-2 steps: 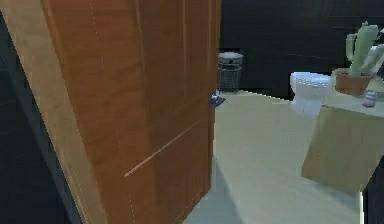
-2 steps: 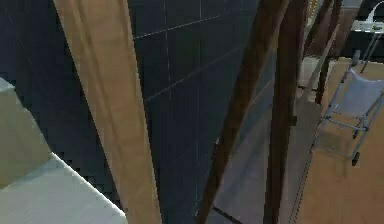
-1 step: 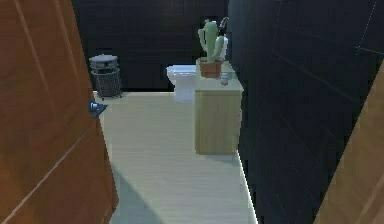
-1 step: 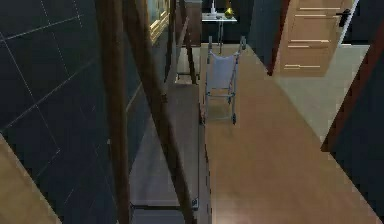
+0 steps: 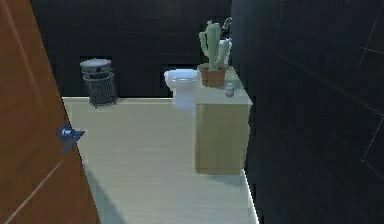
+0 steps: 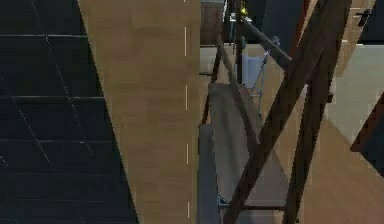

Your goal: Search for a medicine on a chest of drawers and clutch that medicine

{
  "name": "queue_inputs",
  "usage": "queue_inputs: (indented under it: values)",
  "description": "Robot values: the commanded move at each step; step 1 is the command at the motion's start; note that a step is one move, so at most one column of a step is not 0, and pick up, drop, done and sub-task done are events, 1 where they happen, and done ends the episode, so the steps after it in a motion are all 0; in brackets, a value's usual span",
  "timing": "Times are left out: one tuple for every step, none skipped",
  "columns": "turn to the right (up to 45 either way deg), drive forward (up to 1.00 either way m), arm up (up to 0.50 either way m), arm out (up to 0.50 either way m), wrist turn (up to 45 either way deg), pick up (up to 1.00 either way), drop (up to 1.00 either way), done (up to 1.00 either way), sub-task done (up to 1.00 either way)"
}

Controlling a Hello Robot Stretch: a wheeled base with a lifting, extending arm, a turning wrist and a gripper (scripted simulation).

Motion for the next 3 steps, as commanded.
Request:
queue_inputs:
  values:
    - [0.0,0.9,0.0,0.0,0.0,0.0,0.0,0.0,0.0]
    - [45.0,0.0,0.0,0.0,0.0,0.0,0.0,0.0,0.0]
    - [45.0,0.0,0.0,0.0,0.0,0.0,0.0,0.0,0.0]
